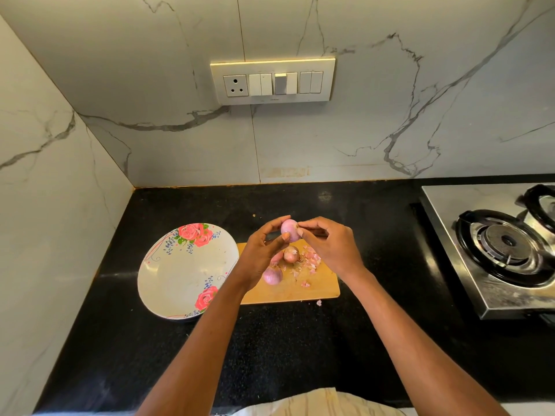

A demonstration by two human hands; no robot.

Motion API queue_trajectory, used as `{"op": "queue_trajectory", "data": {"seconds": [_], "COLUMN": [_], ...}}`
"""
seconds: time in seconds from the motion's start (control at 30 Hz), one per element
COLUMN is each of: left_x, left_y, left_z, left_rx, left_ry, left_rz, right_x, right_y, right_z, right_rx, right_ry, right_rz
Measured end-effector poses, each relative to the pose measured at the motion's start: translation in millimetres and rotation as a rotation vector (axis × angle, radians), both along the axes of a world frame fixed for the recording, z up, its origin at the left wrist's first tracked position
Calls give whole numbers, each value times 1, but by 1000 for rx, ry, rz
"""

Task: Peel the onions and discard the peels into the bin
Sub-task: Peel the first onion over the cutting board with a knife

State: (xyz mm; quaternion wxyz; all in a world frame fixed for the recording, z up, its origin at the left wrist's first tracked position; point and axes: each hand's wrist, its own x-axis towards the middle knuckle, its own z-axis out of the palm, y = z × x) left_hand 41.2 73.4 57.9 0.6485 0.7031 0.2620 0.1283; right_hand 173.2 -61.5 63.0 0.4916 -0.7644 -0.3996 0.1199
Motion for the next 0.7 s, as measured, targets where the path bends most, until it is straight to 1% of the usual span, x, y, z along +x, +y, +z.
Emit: {"op": "queue_trajectory", "data": {"seconds": [0.17, 0.33, 0.4, 0.53, 0.7], "left_x": [-2, -4, -4, -3, -3], "left_y": [1, 0, 0, 3, 1], "left_z": [0, 1, 1, -2, -3], "left_rx": [-45, -77, -58, -20, -17], "left_ry": [-4, -44, -43, -12, 2], "left_rz": [-27, -11, -10, -22, -34], "right_x": [5, 5, 5, 4, 2], "right_y": [-2, -3, -3, -4, -3], "right_z": [-1, 1, 1, -1, -4], "right_rx": [-25, -11, -12, -15, -40], "right_ry": [-94, -92, -96, -194, -226], "right_rz": [11, 41, 58, 41, 7]}}
